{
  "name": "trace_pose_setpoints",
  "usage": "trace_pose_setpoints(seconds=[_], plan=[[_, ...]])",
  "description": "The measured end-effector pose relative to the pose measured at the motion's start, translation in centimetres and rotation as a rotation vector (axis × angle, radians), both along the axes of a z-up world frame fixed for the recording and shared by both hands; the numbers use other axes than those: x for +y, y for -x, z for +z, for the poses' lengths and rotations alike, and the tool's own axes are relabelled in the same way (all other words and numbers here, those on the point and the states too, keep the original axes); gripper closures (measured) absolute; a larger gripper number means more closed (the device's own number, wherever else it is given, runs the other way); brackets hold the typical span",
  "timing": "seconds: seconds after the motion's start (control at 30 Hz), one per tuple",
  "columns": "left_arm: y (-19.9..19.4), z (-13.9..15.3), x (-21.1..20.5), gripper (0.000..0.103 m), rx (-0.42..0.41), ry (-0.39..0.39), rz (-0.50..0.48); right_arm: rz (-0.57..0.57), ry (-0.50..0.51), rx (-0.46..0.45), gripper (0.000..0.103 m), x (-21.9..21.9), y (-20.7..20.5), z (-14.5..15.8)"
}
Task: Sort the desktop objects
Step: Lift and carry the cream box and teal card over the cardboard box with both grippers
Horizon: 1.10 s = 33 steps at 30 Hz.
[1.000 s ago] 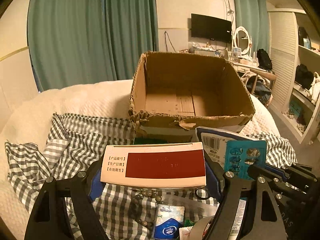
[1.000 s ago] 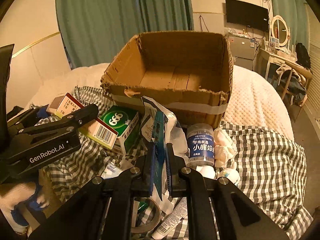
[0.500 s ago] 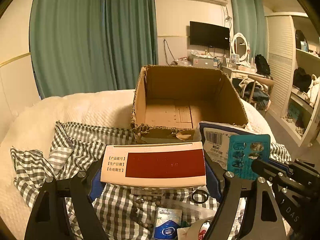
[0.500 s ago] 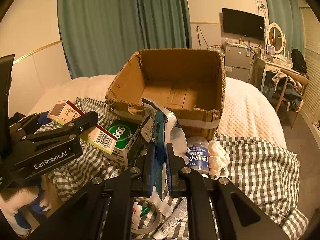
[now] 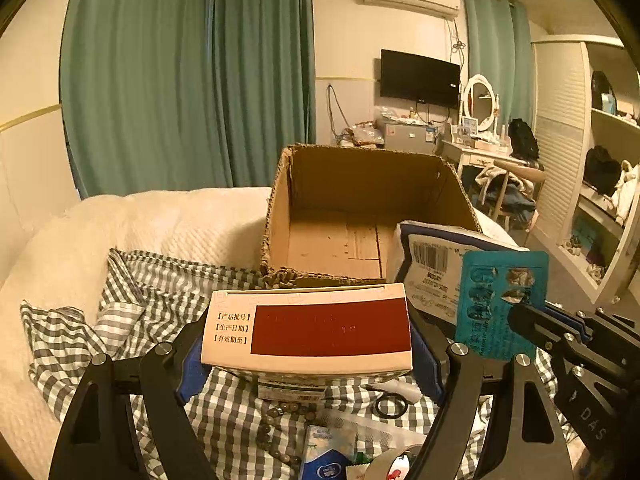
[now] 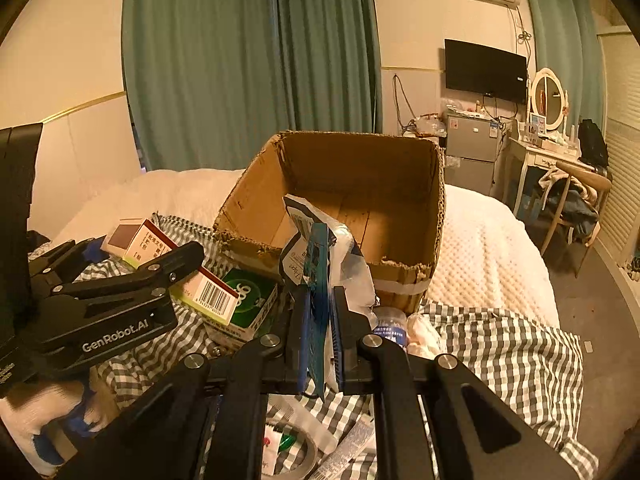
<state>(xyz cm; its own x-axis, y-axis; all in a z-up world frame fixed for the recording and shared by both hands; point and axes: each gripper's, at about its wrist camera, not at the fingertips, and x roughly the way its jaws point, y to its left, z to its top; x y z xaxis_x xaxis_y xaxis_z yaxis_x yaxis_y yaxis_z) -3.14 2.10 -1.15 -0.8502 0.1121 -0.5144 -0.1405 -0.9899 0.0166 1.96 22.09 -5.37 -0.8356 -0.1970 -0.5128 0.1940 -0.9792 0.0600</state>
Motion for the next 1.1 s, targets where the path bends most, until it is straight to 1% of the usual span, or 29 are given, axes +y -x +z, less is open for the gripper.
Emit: trace_pose_setpoints(seconds=[0.1,0.33,0.47,0.63,0.77,0.9,1.1], plan=[[0.4,0.1,0.0,0.02,0.017,0.007,0.011,0.004,-0.01,0.01,0.094,-0.2,0.6,0.3],[1.0,1.6,0.4,0.02,0.064,0.016,0.026,0.01,-0.02,0.036,0.094,-0.3,1.5,1.2],[1.9,2.0,0.5,0.02,0.071,0.008,0.029,0.011,-0.027,0.047,0.094,-0.2,2.7,1.8],[3.8,2.3,0.8,0.02,0.087,0.008,0.029,0.012,-0.034,0.065,0.094,-0.2,4.3,2.2],[5.3,2.2,1.2,0.02,0.084,0.006,0.012,0.001,-0.047,0.084,0.094,-0.1,6.0,2.5],[6.6,2.1,1.7,0.02,0.1,0.039,0.003,-0.007,-0.077,0.09,0.094,0.1,7.7,2.5],[9.0,1.8,1.7,0.02,0.098,0.024,0.001,-0.016,-0.079,0.094,0.094,0.5,10.6,2.5]])
